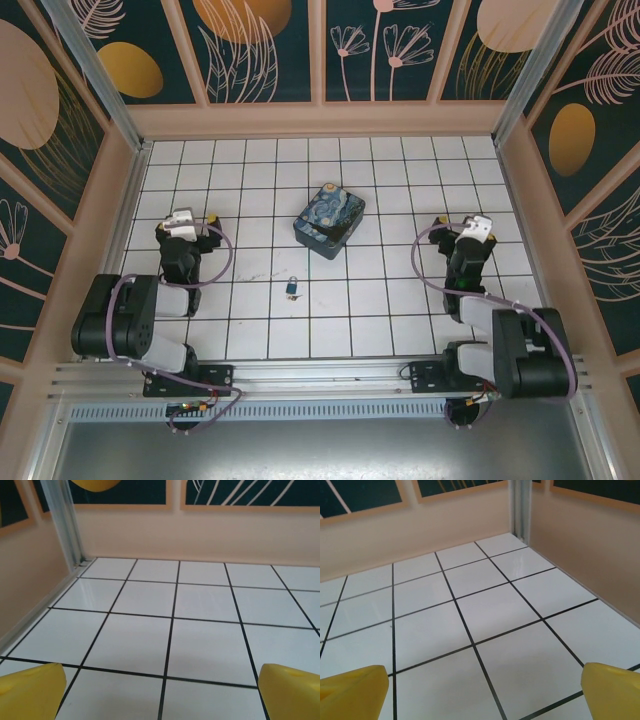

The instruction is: Unlock the padlock with the key

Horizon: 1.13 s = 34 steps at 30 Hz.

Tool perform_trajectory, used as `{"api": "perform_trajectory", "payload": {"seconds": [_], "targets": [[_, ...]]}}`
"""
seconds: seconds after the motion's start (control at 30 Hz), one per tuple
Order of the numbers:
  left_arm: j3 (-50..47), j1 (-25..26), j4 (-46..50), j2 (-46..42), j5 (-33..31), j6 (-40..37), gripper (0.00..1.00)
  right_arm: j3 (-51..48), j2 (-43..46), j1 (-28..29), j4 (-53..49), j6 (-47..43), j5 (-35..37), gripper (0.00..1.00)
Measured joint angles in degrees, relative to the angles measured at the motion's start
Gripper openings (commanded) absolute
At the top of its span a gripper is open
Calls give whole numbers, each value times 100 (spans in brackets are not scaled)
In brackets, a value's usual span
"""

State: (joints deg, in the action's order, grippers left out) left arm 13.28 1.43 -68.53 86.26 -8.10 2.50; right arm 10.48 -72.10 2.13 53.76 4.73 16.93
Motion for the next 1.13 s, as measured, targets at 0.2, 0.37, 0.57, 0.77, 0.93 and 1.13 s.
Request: {"api": "perform_trajectory", "payload": {"seconds": [0.2, 0.37, 0.57, 0.77, 0.93, 1.13], "targets": [[0, -79, -157, 70, 205, 55, 99, -127, -743, -138, 1132, -170, -544, 99], [0, -79, -181, 70, 247, 57, 99, -197, -1554, -179, 1961, -308, -1012, 99], [0, -79, -179, 70, 275, 59, 99, 208, -1587, -492, 1775, -376, -1720, 99], [0, -79, -179, 70, 269, 74, 99, 262, -1587, -448, 1692, -380, -1751, 99], [0, -81, -179, 70, 267, 74, 99, 262, -1587, -439, 1626, -380, -1751, 99], [0, -79, -184, 70, 208, 76, 99, 262, -1587, -439, 1626, -380, -1751, 99]]}}
